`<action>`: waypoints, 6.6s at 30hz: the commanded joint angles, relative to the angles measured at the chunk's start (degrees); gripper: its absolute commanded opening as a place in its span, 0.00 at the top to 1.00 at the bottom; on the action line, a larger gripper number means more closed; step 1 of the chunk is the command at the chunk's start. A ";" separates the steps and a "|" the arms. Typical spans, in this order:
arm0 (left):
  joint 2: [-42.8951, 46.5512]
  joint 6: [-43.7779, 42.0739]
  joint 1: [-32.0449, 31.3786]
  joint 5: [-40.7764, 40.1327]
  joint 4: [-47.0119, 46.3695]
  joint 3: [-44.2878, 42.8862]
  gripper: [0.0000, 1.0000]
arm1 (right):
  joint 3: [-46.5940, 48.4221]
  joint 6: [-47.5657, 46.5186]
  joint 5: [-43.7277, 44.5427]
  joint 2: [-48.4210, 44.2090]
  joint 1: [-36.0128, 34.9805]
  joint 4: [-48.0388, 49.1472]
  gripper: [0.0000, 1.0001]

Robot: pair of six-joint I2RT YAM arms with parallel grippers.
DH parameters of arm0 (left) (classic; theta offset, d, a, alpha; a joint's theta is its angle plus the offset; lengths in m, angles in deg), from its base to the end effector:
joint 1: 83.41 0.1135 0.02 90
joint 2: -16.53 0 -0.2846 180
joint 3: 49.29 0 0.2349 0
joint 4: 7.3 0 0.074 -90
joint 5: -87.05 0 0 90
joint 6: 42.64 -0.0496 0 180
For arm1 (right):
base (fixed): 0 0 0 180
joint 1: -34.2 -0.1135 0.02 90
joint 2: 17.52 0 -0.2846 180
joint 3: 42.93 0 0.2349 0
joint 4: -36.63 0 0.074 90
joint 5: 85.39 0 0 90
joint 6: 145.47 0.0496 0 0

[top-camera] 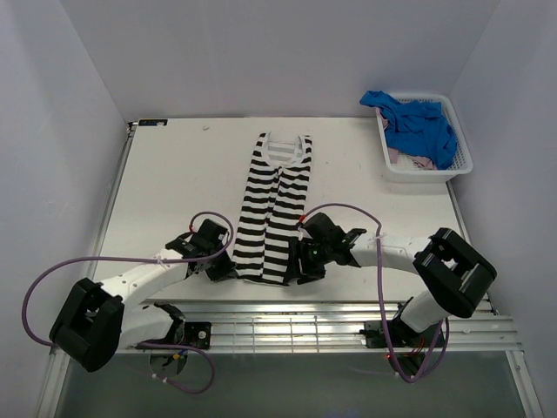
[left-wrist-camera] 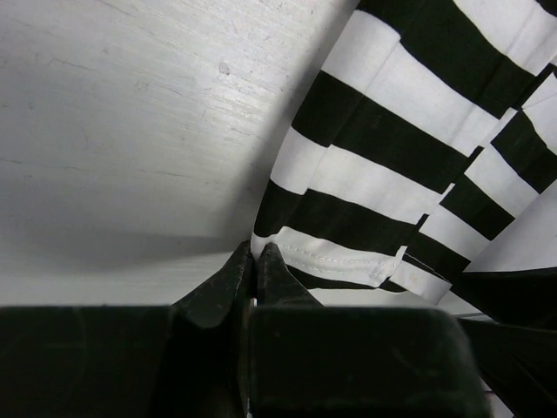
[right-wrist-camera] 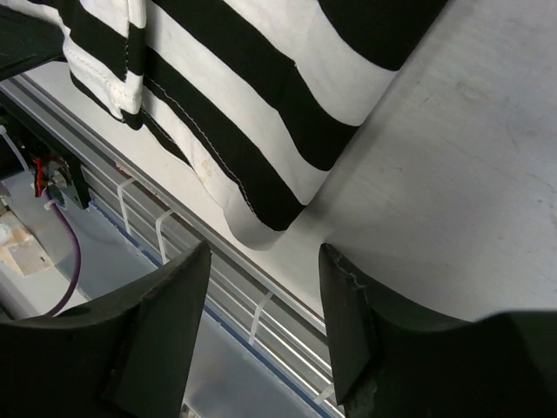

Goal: Fold and stack the tank tops
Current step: Fold the tank top

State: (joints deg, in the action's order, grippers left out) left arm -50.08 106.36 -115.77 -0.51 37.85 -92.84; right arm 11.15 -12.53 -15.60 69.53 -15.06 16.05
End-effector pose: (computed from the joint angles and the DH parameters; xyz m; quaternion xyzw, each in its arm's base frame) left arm 0.1416 -0.0922 0.1680 -0.2223 0.9563 -0.1498 0.1171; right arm 0.1659 0.2188 0.1729 -0.1063 0.9307 0.3374 0.0934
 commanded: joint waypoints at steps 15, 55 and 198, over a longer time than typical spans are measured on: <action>3.94 1.11 0.02 2.66 0.59 1.07 1.00 | 3.25 2.33 3.24 4.62 -2.51 -2.48 0.63; -11.16 -0.29 1.33 -5.07 -4.07 -26.25 1.00 | 26.35 -15.59 4.30 2.68 14.62 -16.28 0.92; -33.23 -8.29 9.86 5.47 -16.37 -23.80 0.57 | 20.74 -17.71 -4.40 20.53 26.75 -0.37 0.39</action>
State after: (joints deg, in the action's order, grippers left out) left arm -81.93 98.49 -105.65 6.49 20.74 -116.45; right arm 31.46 -30.43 -22.96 88.30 11.33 17.32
